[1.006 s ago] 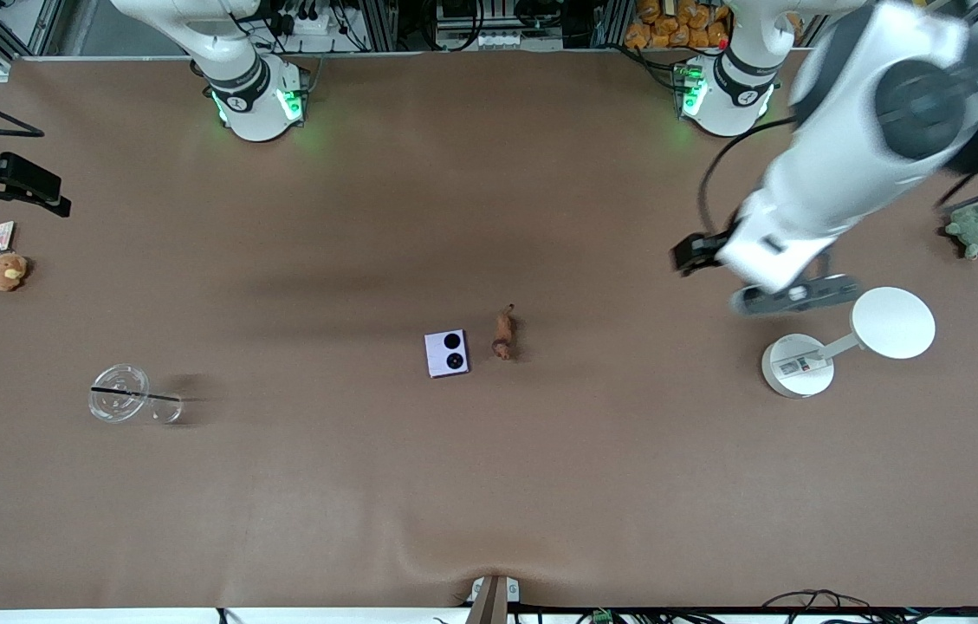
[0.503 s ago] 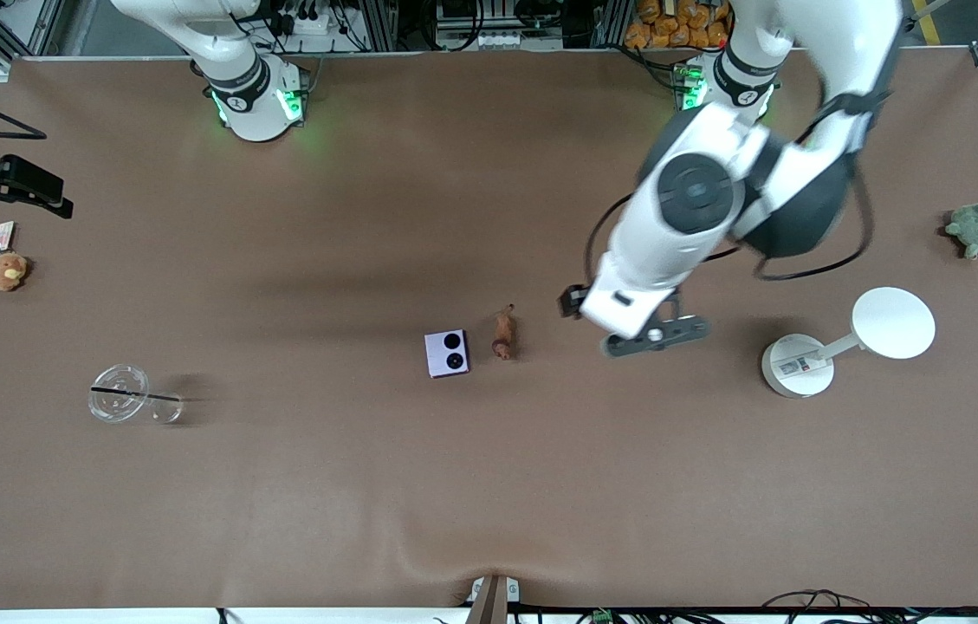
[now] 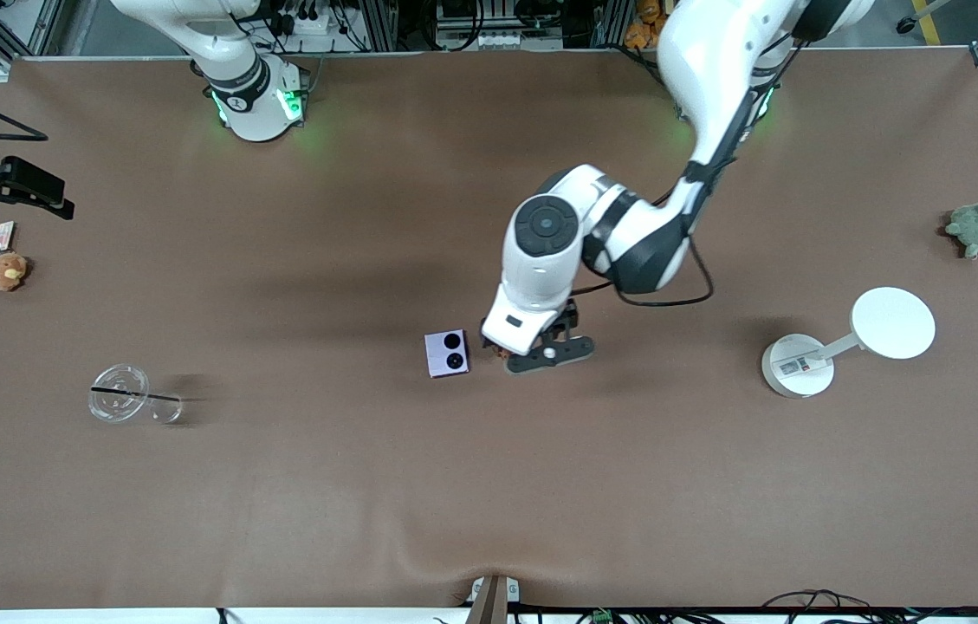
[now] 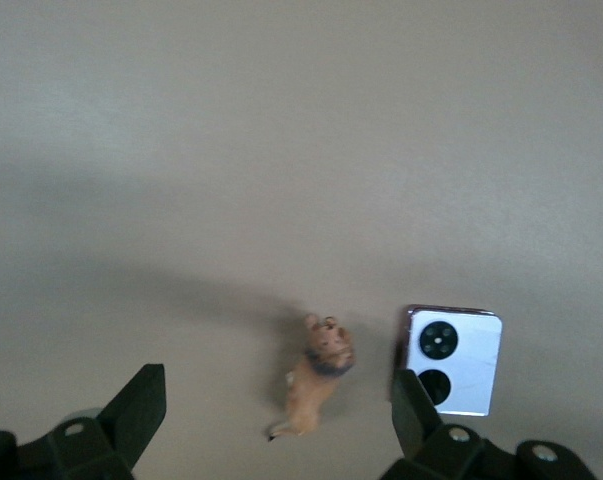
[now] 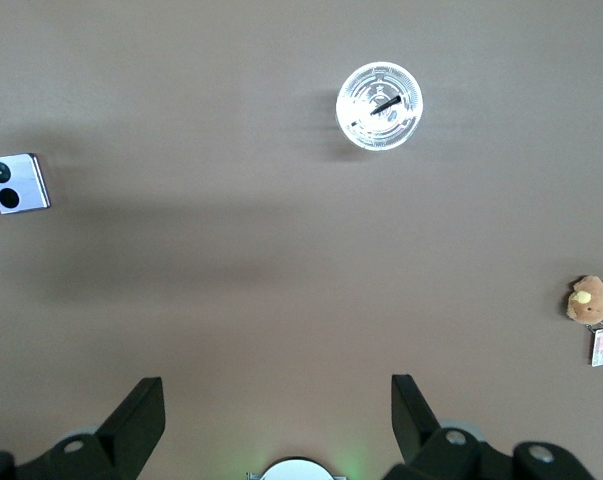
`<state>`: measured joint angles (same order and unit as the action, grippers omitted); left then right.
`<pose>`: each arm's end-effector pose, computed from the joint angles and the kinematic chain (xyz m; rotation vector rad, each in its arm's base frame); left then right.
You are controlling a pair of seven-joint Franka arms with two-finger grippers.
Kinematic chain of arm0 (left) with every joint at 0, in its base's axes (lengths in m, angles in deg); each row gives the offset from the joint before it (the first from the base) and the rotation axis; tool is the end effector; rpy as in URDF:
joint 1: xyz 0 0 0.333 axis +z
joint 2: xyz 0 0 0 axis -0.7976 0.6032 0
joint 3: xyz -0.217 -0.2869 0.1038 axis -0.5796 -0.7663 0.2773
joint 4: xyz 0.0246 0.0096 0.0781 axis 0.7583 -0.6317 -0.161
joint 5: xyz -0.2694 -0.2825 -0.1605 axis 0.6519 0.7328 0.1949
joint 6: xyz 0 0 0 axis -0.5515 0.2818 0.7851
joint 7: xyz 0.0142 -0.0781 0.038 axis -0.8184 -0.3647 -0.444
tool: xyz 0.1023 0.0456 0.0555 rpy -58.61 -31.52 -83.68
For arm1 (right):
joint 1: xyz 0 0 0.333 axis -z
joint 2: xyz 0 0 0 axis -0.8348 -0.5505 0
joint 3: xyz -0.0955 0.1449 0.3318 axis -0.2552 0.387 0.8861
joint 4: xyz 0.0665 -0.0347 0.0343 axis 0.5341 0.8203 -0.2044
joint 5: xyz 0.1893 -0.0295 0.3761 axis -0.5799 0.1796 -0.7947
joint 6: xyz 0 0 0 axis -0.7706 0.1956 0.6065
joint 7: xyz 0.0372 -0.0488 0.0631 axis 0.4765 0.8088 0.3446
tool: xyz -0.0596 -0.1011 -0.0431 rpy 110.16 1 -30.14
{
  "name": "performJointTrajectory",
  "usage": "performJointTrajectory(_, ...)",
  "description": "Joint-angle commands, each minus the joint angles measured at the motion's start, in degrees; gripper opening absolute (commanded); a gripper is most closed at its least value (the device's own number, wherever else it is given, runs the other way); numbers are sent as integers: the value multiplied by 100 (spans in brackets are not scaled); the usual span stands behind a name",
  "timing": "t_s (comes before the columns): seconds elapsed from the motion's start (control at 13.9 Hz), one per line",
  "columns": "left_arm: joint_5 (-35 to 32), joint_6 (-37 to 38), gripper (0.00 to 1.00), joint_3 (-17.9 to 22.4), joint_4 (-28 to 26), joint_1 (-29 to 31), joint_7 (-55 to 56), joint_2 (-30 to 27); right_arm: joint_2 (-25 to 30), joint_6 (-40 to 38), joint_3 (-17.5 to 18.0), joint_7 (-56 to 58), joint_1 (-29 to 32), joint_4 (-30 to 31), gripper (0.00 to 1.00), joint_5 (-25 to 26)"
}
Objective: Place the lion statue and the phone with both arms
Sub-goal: 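Grasp the lion statue with the left gripper while the right gripper reaches out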
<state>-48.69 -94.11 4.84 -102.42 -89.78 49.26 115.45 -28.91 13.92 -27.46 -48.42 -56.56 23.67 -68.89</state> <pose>0.6249 -0.5264 0.3344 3.0604 0.3601 0.1214 0.5726 -0.0108 0.6845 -3.1187 -0.0320 0.1574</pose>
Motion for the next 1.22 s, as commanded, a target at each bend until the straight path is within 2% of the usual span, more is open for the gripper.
performJointTrajectory(0.0,-83,-322,100,59,238,-83,-190,317,-37,-49,-12,-90,-31,-70,100,-13)
performJointTrajectory(0.29,-75,-438,100,58,185,-144,-815,608,-37,-57,-12,-99,-30,-70,100,-30)
performJointTrajectory(0.72,-92,-508,100,50,115,-232,-816,872,-37,-49,-3,-81,-30,-70,100,-39)
performJointTrajectory(0.79,-83,-508,92,50,115,-232,-807,881,-37,-40,-3,-73,-22,-70,100,-109)
performJointTrajectory(0.86,-75,-508,77,50,115,-241,-807,916,-46,-40,-3,-38,-13,-70,100,-266)
performJointTrajectory(1.01,-57,-508,59,50,106,-232,-807,943,-72,-40,-12,-11,40,-70,100,-521)
performJointTrajectory(1.15,-66,-508,27,50,115,-232,-772,934,-168,-31,-21,-11,66,-70,100,-584)
